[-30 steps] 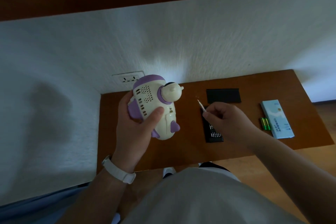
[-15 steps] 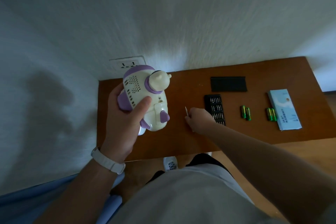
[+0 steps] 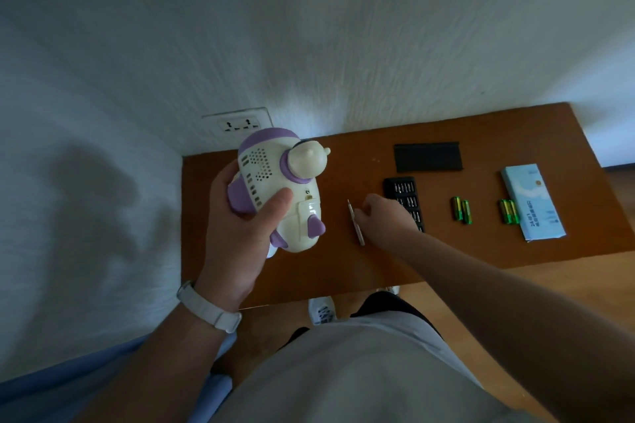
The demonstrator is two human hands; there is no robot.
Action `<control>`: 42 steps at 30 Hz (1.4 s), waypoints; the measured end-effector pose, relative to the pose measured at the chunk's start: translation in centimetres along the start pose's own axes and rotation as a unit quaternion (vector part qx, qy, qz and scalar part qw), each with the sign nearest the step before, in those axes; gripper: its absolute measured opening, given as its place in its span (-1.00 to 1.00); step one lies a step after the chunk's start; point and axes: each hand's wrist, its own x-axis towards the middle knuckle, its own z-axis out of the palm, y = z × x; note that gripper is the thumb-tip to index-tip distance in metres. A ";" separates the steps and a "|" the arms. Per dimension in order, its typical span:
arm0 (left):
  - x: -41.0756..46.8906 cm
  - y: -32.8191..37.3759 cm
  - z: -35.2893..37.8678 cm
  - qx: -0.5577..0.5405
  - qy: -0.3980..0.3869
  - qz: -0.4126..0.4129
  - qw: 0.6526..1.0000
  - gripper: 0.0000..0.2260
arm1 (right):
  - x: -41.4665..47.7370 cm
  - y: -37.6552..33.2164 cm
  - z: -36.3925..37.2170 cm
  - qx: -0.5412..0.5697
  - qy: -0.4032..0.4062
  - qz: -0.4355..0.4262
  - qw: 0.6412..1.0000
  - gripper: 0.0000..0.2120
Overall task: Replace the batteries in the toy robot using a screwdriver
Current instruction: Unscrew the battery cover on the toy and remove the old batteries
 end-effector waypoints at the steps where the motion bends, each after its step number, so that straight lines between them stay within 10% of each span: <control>1: 0.0 0.1 0.1 0.003 -0.007 0.004 1.000 -0.25 | -0.8 -0.2 -0.7 0.036 0.016 -0.013 0.999 -0.84; 12: -0.3 1.3 3.5 0.071 0.021 0.096 0.993 -0.31 | -10.3 -6.8 -8.1 0.272 0.139 -0.202 0.931 -0.92; 42: -1.4 1.3 3.6 0.228 0.038 0.183 0.955 -0.13 | -11.0 -8.0 -7.8 0.354 0.108 -0.096 0.924 -0.88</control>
